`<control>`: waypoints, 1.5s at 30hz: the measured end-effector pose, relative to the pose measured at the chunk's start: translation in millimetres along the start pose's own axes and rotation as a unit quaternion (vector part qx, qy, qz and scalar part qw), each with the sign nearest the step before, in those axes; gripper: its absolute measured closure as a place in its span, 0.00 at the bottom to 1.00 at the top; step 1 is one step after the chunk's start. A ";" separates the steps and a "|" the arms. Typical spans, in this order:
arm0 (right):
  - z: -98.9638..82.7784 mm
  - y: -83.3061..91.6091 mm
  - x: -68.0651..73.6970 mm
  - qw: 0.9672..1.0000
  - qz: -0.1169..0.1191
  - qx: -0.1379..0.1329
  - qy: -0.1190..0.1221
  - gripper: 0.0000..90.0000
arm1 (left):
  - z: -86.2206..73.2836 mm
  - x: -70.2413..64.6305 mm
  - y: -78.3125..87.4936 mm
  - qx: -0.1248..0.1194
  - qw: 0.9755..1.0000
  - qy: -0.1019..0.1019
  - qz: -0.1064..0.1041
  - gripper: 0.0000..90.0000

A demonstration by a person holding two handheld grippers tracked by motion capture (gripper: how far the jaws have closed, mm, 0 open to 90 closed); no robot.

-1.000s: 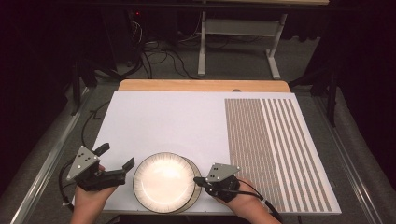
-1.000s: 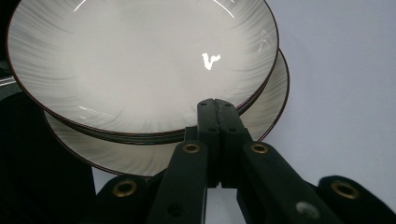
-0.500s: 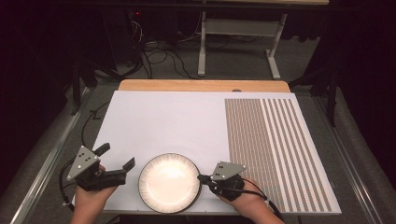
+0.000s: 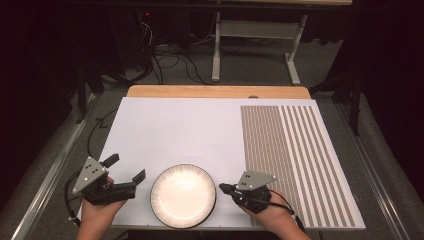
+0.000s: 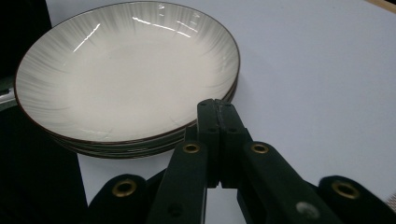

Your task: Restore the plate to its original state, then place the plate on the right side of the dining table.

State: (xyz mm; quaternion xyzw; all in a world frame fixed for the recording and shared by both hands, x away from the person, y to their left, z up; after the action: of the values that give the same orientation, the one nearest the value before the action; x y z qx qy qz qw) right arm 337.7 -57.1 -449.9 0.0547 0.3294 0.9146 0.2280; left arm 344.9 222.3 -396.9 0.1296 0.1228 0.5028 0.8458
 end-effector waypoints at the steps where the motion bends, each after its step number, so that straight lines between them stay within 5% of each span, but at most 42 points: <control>1: -0.3 2.5 -2.5 1.000 -0.002 -0.003 -0.001 1.00 | -0.1 -0.3 -0.2 0.000 1.000 0.000 0.000 0.00; 7: -3.8 17.7 -17.1 1.000 -0.016 -0.013 -0.019 0.93 | -1.3 -1.8 -1.8 0.002 1.000 -0.001 -0.003 0.00; 15: -10.8 39.3 -38.3 0.997 -0.057 -0.040 -0.045 0.57 | -3.3 -3.2 -5.2 0.000 1.000 0.000 -0.004 0.00; 28: -11.7 64.7 -62.9 0.981 -0.132 -0.106 -0.095 0.01 | -8.8 -20.0 -18.7 0.010 0.999 -0.014 -0.032 0.00; 31: -12.2 67.4 -67.4 0.977 -0.147 -0.116 -0.106 0.01 | -8.5 -22.9 -18.9 0.009 0.999 -0.017 -0.033 0.00; 42: -11.8 67.8 -67.0 0.978 -0.145 -0.120 -0.092 0.01 | -6.3 -25.7 -20.8 0.007 0.999 -0.020 -0.032 0.00; 45: -8.8 70.0 -65.7 0.978 -0.142 -0.124 -0.089 0.08 | -6.8 -26.9 -24.2 0.009 0.999 -0.020 -0.038 0.00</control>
State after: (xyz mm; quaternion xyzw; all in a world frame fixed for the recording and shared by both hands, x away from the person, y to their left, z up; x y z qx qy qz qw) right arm 367.3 -139.5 -409.6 0.0596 0.1959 0.8981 0.3893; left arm 350.0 188.0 -409.5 0.1425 0.1157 0.4667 0.8652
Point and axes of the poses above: each handheld gripper's, and its own axes: y roughly backward along the jaws, z roughly out of its top, x roughly to its left, the point moved 10 cm from there along -y, roughly forward along the jaws, and after that the axes turned 4 degrees about x, right-handed, at the moved point
